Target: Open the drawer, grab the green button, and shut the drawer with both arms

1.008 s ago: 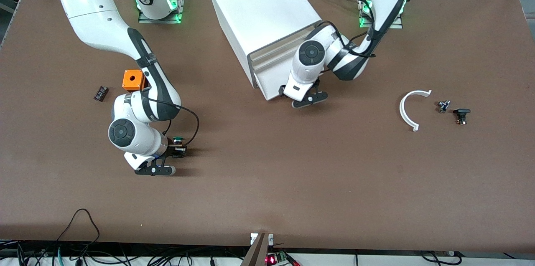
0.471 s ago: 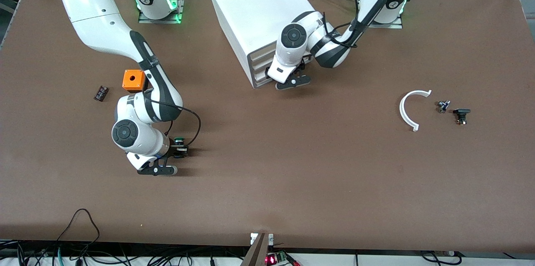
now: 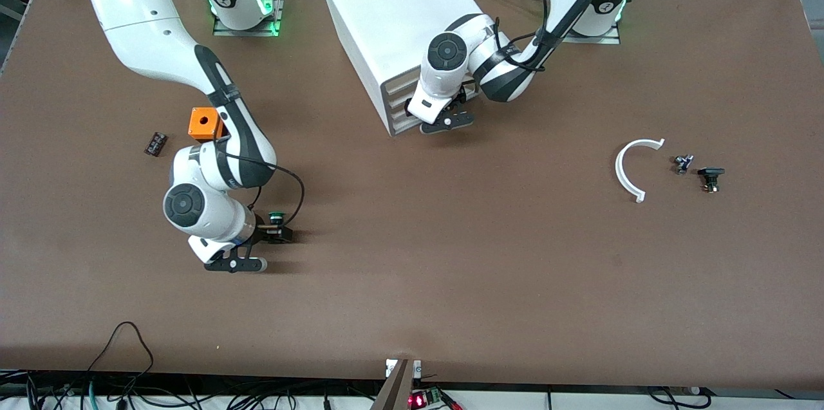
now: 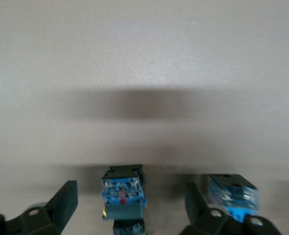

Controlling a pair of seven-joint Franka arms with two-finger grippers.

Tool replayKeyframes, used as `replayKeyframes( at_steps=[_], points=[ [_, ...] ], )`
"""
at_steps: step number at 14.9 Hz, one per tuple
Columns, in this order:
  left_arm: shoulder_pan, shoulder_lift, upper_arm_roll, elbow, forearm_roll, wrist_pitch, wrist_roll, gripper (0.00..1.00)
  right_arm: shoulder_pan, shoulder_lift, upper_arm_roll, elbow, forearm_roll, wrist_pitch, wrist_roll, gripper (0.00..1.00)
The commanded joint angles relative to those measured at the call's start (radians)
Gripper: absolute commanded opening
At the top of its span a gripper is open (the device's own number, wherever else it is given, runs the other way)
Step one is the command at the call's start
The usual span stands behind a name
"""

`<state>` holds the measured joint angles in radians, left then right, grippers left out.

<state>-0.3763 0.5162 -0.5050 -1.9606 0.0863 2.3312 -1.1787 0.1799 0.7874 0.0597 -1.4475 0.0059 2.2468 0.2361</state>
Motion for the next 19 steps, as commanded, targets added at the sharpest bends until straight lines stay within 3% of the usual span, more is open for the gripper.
replayKeyframes(
  at_steps=[1,3,5,8,12,16,19],
  points=[
    [0.029,-0.045,-0.02,0.003,0.018,-0.047,0.005,1.0,-0.03,-0.106,0.0,-0.022,0.005,-0.108,-0.001,0.99],
    [0.066,-0.083,-0.014,0.032,0.053,-0.111,0.071,1.0,-0.031,-0.184,-0.032,-0.06,0.0,-0.148,-0.003,0.99],
    [0.118,-0.105,-0.017,0.106,0.072,-0.255,0.202,1.0,-0.034,-0.285,-0.057,-0.166,-0.001,-0.138,-0.011,0.99],
    [0.189,-0.131,-0.012,0.244,0.073,-0.444,0.385,1.0,-0.031,-0.433,-0.075,-0.322,-0.003,-0.096,-0.012,0.99],
    [0.304,-0.139,-0.014,0.434,0.073,-0.674,0.673,1.0,-0.034,-0.586,-0.078,-0.43,-0.003,-0.114,-0.014,1.0],
    [0.427,-0.183,-0.015,0.528,0.073,-0.811,0.949,1.0,-0.031,-0.672,-0.084,-0.34,-0.003,-0.336,-0.034,1.0],
    [0.484,-0.234,0.017,0.542,0.069,-0.845,1.147,1.0,-0.031,-0.666,-0.083,-0.147,-0.004,-0.556,-0.037,0.99]
  ],
)
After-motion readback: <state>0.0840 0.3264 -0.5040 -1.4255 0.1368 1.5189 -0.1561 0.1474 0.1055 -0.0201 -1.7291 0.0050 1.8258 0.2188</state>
